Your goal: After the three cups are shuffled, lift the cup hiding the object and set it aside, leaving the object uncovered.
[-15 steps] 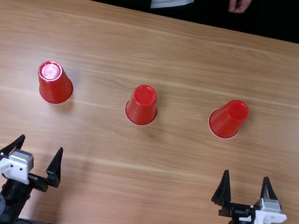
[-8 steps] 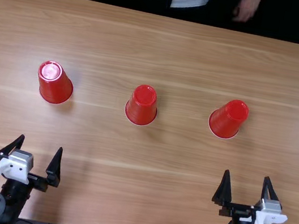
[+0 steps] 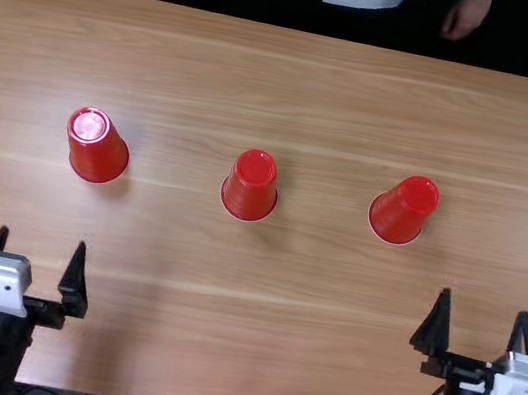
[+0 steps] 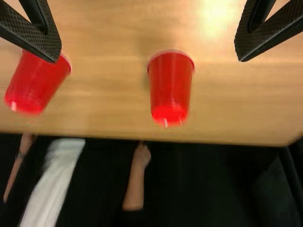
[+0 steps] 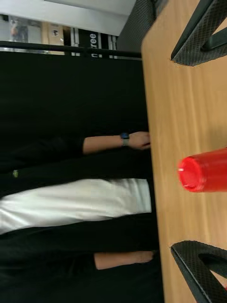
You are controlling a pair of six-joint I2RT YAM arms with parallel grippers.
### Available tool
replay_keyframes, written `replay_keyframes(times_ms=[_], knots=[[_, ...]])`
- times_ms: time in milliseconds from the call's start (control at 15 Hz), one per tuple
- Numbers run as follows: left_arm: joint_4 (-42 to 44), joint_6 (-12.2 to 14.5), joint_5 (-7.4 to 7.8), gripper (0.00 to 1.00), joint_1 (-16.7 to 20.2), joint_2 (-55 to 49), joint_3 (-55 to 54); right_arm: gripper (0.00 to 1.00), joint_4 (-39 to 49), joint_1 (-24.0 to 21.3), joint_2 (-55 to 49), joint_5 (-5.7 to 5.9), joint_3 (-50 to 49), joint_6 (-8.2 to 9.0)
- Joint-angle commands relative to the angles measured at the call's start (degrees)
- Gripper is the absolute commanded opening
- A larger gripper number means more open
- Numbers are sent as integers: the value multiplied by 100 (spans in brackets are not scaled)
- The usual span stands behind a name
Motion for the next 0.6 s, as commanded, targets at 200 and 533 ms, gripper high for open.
replay_keyframes(times_ms=[200,533], knots=[[-1463,-29,-37,100,323,1989,3018,100,-981,-52,1078,79,1943,-176],[-3857,35,-26,100,323,3729,5540,100,-3533,-34,2686,37,4053,-493]])
